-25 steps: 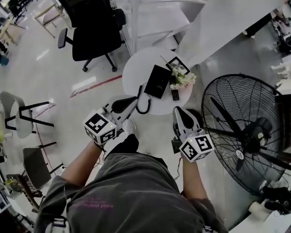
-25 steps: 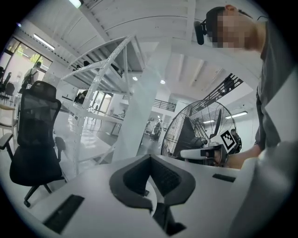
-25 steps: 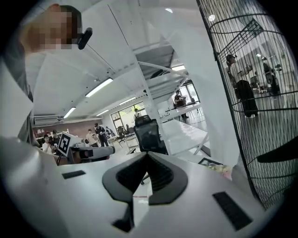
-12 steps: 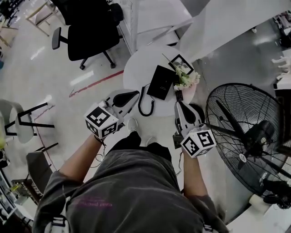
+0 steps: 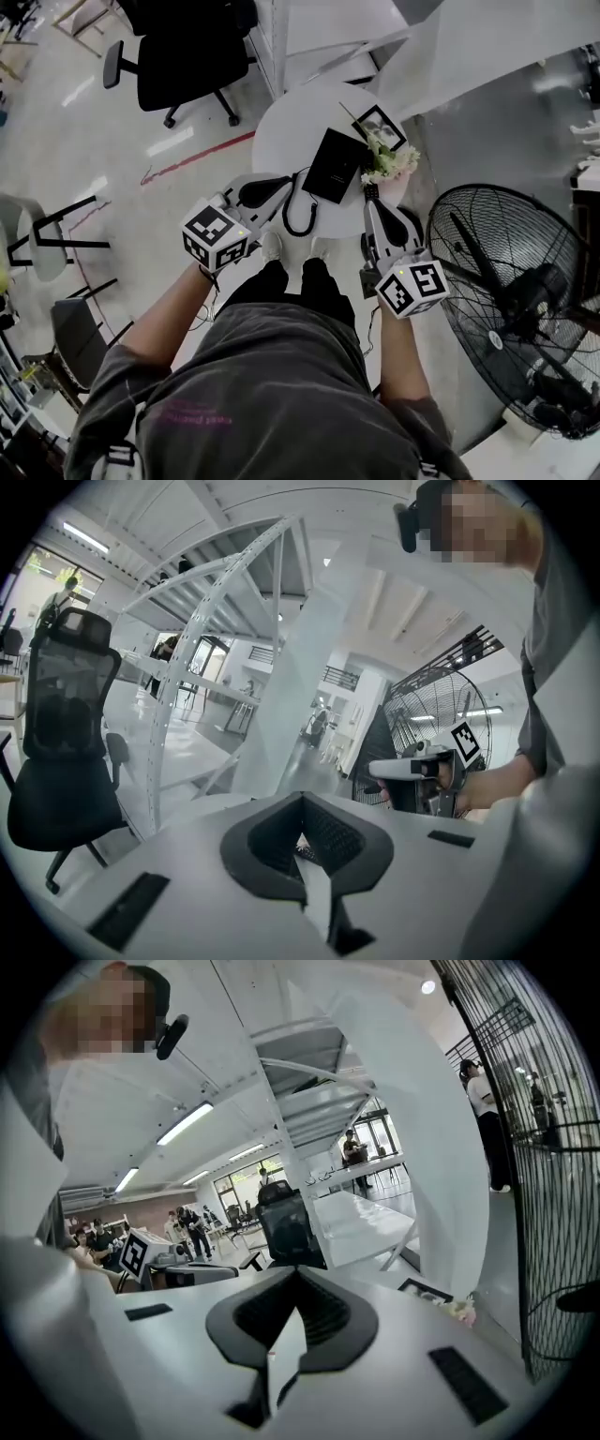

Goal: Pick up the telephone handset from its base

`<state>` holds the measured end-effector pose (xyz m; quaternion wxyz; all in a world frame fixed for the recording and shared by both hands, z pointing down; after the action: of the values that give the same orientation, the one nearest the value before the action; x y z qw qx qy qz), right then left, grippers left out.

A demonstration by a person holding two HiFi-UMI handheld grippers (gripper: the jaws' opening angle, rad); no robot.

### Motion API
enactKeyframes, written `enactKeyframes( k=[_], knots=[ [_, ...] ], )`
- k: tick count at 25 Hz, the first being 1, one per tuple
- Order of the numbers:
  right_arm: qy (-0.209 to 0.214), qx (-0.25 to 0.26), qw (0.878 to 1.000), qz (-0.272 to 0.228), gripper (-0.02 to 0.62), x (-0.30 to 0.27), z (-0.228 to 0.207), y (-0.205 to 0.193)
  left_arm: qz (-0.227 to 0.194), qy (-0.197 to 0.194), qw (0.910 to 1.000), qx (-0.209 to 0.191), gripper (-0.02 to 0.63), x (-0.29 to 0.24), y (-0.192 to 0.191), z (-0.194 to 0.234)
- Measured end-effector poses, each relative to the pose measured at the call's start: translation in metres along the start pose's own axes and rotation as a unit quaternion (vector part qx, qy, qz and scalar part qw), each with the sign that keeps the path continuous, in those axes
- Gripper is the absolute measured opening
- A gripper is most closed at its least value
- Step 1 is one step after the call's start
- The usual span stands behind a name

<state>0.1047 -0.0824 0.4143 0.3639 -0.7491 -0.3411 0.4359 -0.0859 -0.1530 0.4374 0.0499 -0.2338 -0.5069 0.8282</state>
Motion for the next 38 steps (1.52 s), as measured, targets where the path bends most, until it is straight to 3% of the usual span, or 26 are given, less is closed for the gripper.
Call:
enactKeyframes(
  k=[13,23,28,30,38],
  knots=[
    [0.025,-0.001,0.999,0.035,0.018,-0.041,-0.069,-0.002,0.04,0.037,0.998,0.033,0.015,-0.071,-0.032,0.037],
    [0.011,-0.016,0.998,0.065,0.019,-0.07,-0.123,-0.04,0.094,0.042,0.9932,0.052,0.015,-0.129,-0.089,0.076],
    [0.008,-0.023,0.997,0.078,0.018,-0.079,-0.132,-0.049,0.123,0.029,0.9896,0.069,0.021,-0.15,-0.112,0.094],
    [0.007,-0.024,0.996,0.082,0.019,-0.081,-0.135,-0.05,0.135,0.018,0.9877,0.077,0.076,-0.159,-0.12,0.1],
    [-0.003,-0.023,0.996,0.088,0.018,-0.087,-0.146,-0.053,0.168,-0.034,0.9789,0.111,0.152,-0.187,-0.147,0.116]
  ],
)
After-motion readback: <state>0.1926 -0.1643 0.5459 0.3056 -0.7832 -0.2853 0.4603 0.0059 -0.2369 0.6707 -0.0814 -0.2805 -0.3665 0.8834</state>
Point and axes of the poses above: the fingertips, and each gripper's own axes: x backward along the fingers, z to its left, y out of its top, the point moved 4 cm from there along x, backward along the fingers, and after that the axes turned 4 degrees about z, right-handed, at the moved point
